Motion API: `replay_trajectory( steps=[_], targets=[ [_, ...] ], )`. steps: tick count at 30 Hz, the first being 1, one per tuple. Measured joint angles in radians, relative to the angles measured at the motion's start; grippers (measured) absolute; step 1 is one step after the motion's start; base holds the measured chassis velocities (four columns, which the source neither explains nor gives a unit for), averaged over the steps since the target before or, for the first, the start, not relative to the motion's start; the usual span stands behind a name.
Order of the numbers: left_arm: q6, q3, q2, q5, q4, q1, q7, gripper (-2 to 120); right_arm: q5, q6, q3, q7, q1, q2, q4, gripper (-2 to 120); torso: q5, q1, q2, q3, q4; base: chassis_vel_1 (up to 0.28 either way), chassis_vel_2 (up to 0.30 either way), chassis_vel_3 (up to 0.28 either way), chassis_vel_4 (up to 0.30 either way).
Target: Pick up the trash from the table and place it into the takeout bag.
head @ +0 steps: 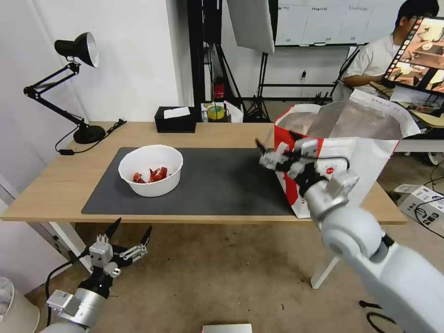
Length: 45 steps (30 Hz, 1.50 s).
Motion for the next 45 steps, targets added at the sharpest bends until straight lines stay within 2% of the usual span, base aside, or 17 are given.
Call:
replay_trajectory(
  steps=[4,13,17,23,31,45],
  targets=[
    [-0.003,0.003,-0.005,0.000,0.002,0.000,0.001,100,-0.036,0.016,0.021,-0.004,-0.117,0.027,0.017,100,0.0002,0.000,0.000,0.000,0.0000,0.000,0.000,0.000,0.000],
    [-0.007,0.014,-0.013,0.005,0.010,-0.005,0.001,100,-0.120,0.071,0.049,0.001,-0.281,0.039,0.033,100,0.0001,0.000,0.000,0.000,0.0000,0.000,0.000,0.000,0.000],
    [-0.008,0.016,-0.013,0.006,0.012,-0.005,0.002,100,-0.186,0.122,0.067,0.001,-0.373,0.078,0.028,100,0.0000,0.000,0.000,0.000,0.0000,0.000,0.000,0.000,0.000],
    [-0.008,0.025,-0.017,0.013,0.014,-0.008,0.003,100,-0.353,0.232,0.077,0.019,-0.538,0.178,-0.022,100,0.0001,0.000,0.000,0.000,-0.0001,0.000,0.000,0.000,0.000],
    [-0.011,0.033,-0.024,0.022,0.021,-0.012,0.003,100,-0.462,0.281,0.076,0.073,-0.637,0.265,-0.044,100,0.0000,0.000,0.000,0.000,0.0000,0.000,0.000,0.000,0.000],
    [-0.011,0.046,-0.024,0.029,0.032,-0.024,0.003,100,-0.501,0.285,0.080,0.105,-0.673,0.310,-0.071,100,0.0000,0.000,0.000,0.000,0.0000,0.000,0.000,0.000,0.000]
  ],
)
